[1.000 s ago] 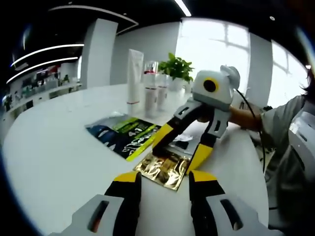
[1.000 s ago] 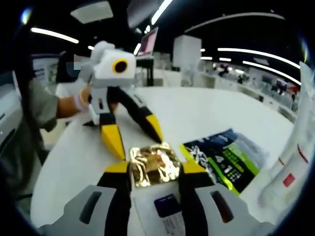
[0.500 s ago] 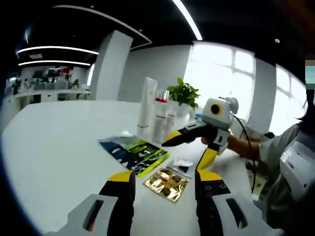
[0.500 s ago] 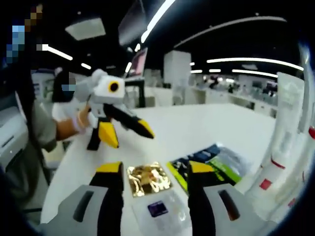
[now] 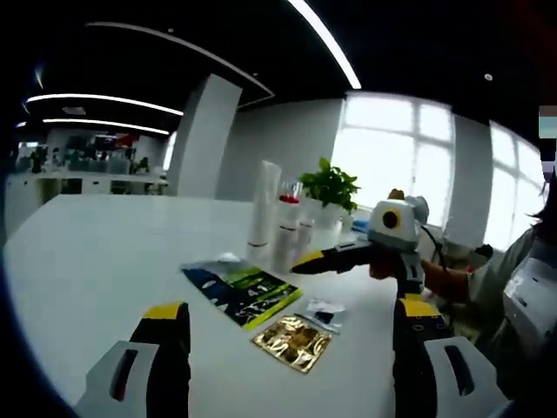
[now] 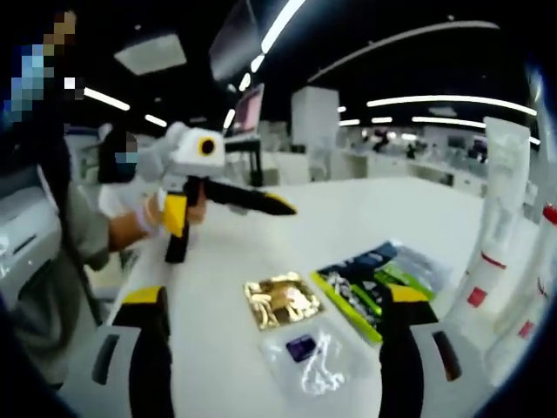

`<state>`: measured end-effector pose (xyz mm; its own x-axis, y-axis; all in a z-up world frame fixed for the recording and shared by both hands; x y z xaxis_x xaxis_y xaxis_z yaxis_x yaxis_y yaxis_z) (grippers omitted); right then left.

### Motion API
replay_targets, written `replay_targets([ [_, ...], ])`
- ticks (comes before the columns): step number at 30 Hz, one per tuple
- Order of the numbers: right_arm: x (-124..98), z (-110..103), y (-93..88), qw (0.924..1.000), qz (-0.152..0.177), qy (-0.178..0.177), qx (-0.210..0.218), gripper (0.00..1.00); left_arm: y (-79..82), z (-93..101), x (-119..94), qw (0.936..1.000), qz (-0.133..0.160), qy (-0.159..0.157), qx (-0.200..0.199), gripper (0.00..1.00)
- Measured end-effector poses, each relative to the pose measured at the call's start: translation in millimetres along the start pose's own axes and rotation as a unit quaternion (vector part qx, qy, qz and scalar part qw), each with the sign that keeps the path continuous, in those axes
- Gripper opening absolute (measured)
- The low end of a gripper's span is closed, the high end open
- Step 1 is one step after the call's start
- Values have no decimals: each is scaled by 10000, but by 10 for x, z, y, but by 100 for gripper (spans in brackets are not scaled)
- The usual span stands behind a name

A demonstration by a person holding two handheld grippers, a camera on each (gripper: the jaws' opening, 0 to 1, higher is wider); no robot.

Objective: Arrange the skincare products in the storage area until every visible bottle or jar stands upright without overlapping.

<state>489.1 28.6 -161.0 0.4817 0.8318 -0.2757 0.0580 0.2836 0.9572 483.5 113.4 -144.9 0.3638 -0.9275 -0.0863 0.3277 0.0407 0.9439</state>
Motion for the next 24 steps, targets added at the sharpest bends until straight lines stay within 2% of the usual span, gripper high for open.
replay_targets([
  [5,-132,60,127,9987,313,-388,54,100,43,138,-31,9999,155,-37,60,100],
  [7,-192,88,142,9973,270,-555,386,100,83,220,-56,9996,274,-57,63,100],
  [9,-234,99,191,9950,418,-616,672,100,134,271,-79,9991,416,-21,45,99],
  [11,-306,131,209,9937,478,-764,668,100,174,312,-105,9988,488,63,51,97],
  [12,-356,188,219,9921,520,-998,554,100,190,318,-135,9987,476,178,71,94],
  [13,-401,200,222,9918,550,-1079,418,100,184,304,-155,9987,412,275,109,91],
  [14,-440,210,217,9912,573,-1146,335,100,180,299,-192,9986,278,361,269,88],
  [15,-467,207,208,9910,575,-1169,319,100,208,300,-217,9977,273,444,441,88],
  [18,-582,235,216,9872,763,-1300,530,100,339,318,-298,9944,544,692,591,90],
  [21,-706,223,190,9845,837,-1366,711,100,492,443,-383,9918,982,621,538,91],
  [24,-832,214,189,9804,889,-1555,821,100,542,536,-468,9905,1090,643,536,91],
])
Point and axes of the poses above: the point that each gripper's makers call its tool centre point, and the gripper's own axes: x roughly forward along the fingers, z roughly to its right, y roughly out of its top, the point moved 1 cm from there along -x, roughly backward along the fingers, and after that the axes turned 15 degrees about -y, right-handed, at the moved point
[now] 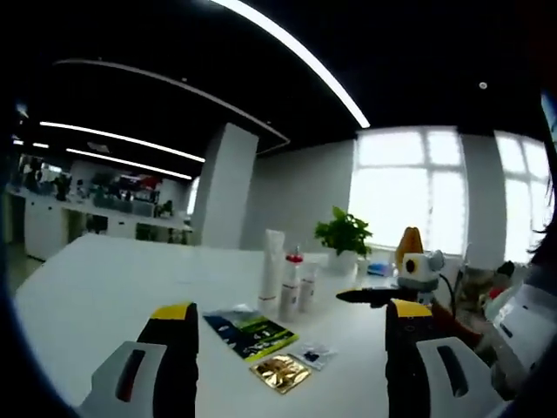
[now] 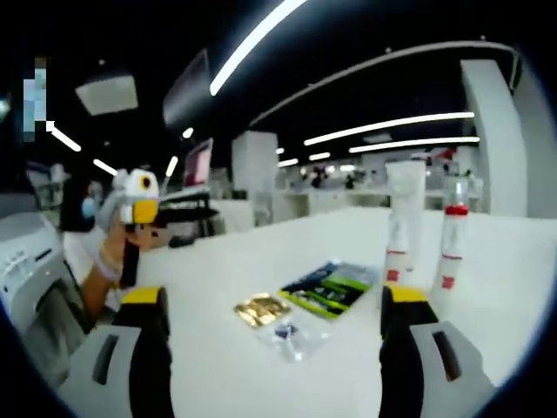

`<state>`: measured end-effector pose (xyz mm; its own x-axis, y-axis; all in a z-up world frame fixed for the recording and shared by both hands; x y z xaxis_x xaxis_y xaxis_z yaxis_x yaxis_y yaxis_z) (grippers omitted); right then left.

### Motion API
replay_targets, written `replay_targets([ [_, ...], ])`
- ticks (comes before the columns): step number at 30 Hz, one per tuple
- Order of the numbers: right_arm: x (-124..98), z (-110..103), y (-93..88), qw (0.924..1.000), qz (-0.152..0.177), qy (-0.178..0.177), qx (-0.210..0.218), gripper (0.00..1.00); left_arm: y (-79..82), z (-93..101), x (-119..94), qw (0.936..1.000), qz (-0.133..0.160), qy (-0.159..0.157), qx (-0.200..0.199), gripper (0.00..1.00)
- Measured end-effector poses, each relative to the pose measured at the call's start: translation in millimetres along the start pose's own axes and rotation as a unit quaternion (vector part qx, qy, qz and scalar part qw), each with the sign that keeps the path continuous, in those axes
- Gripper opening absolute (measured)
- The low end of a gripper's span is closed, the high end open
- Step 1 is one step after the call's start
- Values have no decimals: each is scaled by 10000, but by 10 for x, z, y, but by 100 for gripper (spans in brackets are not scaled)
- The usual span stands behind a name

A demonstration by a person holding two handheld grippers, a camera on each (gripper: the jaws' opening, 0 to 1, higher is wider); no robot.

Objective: Arrange the skincare products in the storage area until every visible bottle or jar stands upright without overlapping.

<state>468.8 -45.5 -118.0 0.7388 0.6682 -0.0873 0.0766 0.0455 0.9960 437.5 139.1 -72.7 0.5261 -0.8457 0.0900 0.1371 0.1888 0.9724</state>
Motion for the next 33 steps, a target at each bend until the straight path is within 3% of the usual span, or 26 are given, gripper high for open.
replay_targets([
  [3,-118,47,45,9997,68,-215,-49,100,46,41,-80,9998,36,193,107,93],
  [10,-447,246,94,9970,58,-724,-279,100,-30,-46,-351,9960,-175,834,271,92],
  [18,-801,489,100,9865,117,-1489,-675,100,-125,58,-589,9911,-314,1232,398,95],
  [26,-1122,526,151,9804,466,-1844,-504,100,-55,143,-827,9880,-121,1475,434,97],
  [33,-1252,554,4,9767,341,-2096,-311,100,-10,72,-1039,9820,115,1841,402,97],
])
Point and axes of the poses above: the point that each gripper's makers call its tool centre point, and the gripper's own axes: x roughly forward along the fingers, z roughly to its right, y roughly out of its top, the point moved 1 cm from there along -x, roughly backward along the fingers, and after that the axes turned 15 degrees about -y, right-handed, at the moved point
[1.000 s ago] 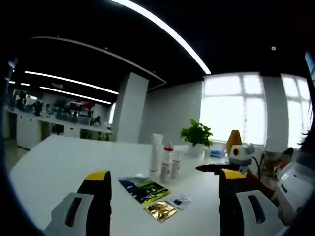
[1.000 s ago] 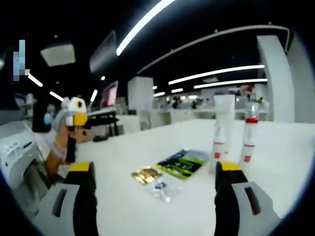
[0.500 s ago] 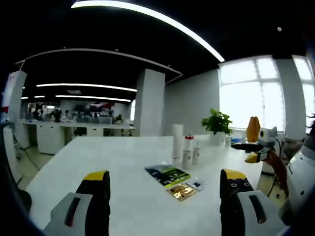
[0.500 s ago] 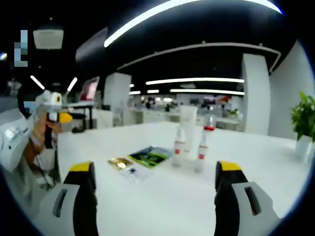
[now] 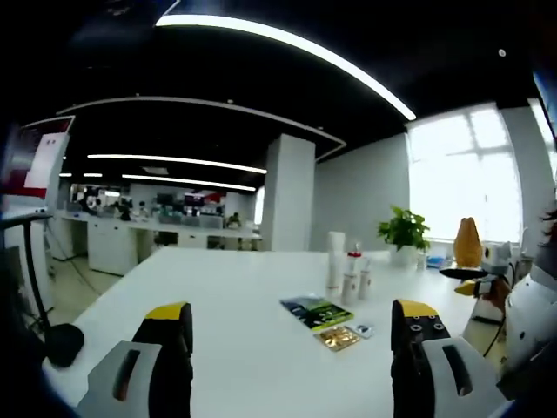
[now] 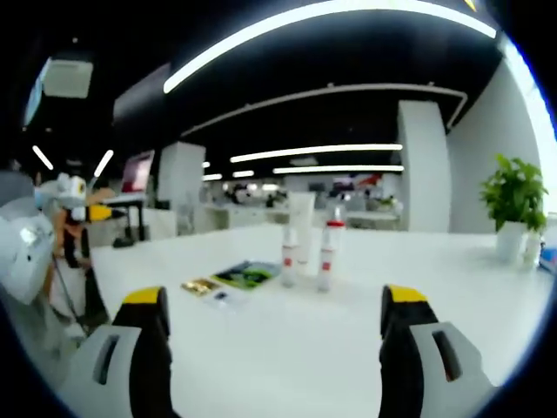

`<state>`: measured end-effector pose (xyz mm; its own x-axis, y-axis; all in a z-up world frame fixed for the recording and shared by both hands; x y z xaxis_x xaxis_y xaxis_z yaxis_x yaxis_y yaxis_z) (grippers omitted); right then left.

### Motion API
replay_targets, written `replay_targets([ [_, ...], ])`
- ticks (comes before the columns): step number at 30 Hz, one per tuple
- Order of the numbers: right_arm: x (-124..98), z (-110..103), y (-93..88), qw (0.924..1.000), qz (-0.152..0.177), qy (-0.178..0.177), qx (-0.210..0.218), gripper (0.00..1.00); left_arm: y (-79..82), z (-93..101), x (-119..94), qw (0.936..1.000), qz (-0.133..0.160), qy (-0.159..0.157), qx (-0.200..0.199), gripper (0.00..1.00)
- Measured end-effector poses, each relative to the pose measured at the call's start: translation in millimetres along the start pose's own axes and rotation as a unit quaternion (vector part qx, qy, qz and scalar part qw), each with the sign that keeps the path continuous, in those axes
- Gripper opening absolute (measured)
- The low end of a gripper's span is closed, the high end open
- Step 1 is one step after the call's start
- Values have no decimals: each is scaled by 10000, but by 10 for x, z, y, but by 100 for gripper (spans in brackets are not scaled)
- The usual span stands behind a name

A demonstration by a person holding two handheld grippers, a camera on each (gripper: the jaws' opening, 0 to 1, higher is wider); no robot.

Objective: Arrange the skincare products in the storage area until every visible bottle or jar stands upright without overlapping.

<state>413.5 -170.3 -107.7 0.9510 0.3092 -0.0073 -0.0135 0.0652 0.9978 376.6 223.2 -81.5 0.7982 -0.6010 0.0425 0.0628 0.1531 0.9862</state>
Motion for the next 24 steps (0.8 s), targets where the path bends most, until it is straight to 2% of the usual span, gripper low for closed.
replay_targets([
  [3,-46,30,-43,9999,-33,-117,42,100,-37,-17,-25,10000,11,53,-75,97],
  [10,-122,150,-128,9990,-130,-395,138,100,-192,-39,-54,9996,-259,94,-112,97],
  [24,-152,325,-184,9964,-264,-787,169,100,-238,-112,-65,9994,-181,175,-242,99],
])
Point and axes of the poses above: the point that each gripper's makers call its tool centre point, and the gripper's own axes: x roughly forward along the fingers, z roughly to its right, y roughly out of its top, the point moved 1 cm from there along -x, roughly backward along the fingers, and after that the axes turned 15 degrees about -y, right-handed, at the moved point
